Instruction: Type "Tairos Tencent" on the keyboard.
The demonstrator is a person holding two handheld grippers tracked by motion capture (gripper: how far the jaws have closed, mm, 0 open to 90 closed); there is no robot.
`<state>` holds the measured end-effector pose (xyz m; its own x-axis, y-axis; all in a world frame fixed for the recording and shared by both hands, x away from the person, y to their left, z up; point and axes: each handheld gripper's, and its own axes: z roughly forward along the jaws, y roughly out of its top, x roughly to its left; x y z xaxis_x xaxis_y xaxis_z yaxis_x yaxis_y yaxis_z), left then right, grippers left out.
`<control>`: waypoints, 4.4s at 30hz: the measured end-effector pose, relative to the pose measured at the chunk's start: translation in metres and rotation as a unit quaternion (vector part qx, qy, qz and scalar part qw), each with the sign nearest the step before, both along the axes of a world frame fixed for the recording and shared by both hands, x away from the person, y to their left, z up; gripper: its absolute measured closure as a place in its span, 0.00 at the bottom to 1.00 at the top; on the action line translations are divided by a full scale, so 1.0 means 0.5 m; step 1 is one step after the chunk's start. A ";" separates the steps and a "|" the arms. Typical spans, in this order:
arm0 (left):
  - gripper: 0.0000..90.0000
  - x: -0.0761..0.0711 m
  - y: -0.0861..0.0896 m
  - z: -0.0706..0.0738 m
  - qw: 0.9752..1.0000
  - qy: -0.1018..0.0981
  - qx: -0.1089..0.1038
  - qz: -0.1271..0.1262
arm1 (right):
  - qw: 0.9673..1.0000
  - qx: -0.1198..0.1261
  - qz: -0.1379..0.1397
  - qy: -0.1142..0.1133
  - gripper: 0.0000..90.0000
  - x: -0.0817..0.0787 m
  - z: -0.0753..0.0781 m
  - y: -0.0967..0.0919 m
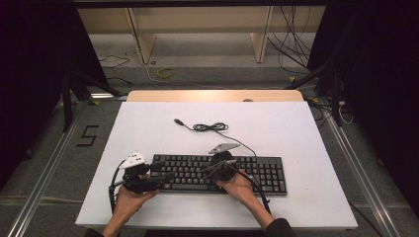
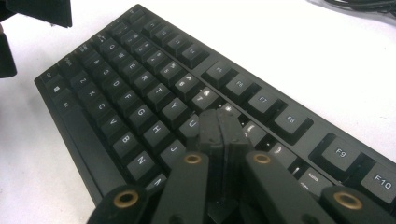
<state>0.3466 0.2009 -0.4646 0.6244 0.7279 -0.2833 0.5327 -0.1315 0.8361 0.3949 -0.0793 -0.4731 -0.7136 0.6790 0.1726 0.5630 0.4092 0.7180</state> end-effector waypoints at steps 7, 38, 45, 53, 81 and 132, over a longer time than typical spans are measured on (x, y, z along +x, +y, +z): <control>0.32 0.000 0.000 -0.001 1.000 0.001 0.001 -0.002 | 1.000 -0.003 -0.002 0.004 1.00 0.001 -0.007 0.001; 0.34 0.005 0.001 -0.001 1.000 0.000 0.004 0.005 | 0.999 0.038 -0.005 -0.006 0.94 -0.012 0.024 -0.019; 0.35 0.008 -0.002 -0.001 1.000 -0.001 0.007 0.003 | 0.998 0.055 0.005 -0.011 0.78 -0.021 0.037 -0.035; 0.39 0.014 -0.004 -0.003 1.000 0.005 0.007 0.001 | 0.998 0.057 0.010 -0.009 0.63 -0.034 0.045 -0.050; 0.90 0.049 -0.049 -0.015 0.998 0.023 0.054 -0.023 | 0.998 0.060 0.007 -0.021 0.44 -0.070 0.046 -0.084; 0.84 0.075 -0.059 -0.013 0.997 0.041 0.055 -0.018 | 0.998 0.061 -0.004 -0.035 0.39 -0.072 0.049 -0.090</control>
<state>0.3839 0.1712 -0.4709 0.6289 0.7349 -0.2537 0.5919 -0.2410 0.7691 0.3587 -0.1242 -0.4485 -0.7207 0.6623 0.2048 0.5135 0.3116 0.7995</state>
